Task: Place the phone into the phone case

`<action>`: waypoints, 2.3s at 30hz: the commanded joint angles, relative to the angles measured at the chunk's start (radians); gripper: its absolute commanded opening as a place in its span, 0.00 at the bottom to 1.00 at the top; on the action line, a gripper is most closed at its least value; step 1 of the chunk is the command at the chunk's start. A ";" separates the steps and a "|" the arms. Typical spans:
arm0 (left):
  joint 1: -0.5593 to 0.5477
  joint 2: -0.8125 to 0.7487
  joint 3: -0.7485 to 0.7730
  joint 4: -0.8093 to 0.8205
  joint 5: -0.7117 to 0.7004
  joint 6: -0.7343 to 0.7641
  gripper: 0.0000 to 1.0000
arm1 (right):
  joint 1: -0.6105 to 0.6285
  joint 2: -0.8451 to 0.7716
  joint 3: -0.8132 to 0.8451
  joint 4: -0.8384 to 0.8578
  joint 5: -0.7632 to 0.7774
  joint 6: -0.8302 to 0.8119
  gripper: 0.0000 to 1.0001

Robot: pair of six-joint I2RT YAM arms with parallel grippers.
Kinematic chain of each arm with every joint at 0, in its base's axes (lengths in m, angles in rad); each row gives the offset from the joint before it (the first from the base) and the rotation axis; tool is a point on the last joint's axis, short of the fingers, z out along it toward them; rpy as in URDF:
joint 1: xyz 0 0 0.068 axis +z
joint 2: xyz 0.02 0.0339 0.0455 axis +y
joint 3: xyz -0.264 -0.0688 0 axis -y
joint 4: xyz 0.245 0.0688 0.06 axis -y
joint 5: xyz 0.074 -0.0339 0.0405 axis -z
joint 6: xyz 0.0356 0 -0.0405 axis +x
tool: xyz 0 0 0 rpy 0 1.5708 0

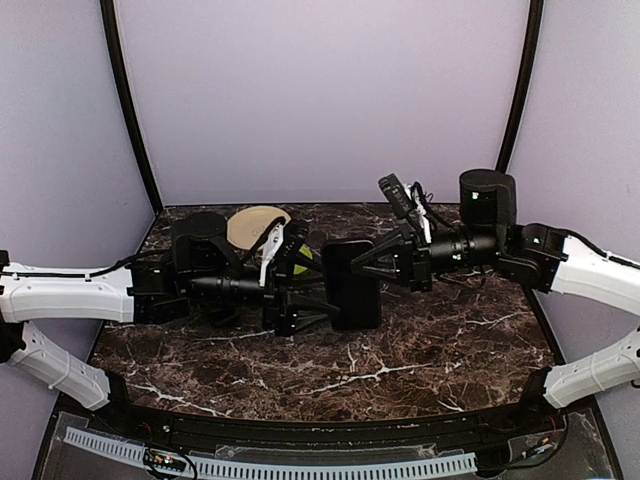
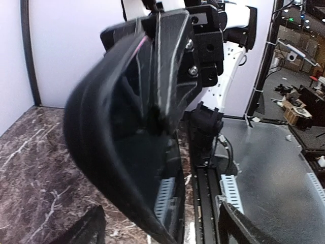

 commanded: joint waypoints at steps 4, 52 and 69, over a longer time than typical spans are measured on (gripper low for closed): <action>0.113 -0.016 0.103 -0.206 -0.272 -0.201 0.85 | -0.217 0.135 -0.025 -0.345 0.093 0.191 0.00; 0.186 0.046 0.130 -0.399 -0.475 -0.167 0.83 | -0.106 0.581 -0.268 -0.663 0.582 0.440 0.07; 0.260 0.022 0.140 -0.503 -0.516 -0.217 0.83 | -0.266 0.681 0.239 -0.783 0.780 0.239 0.00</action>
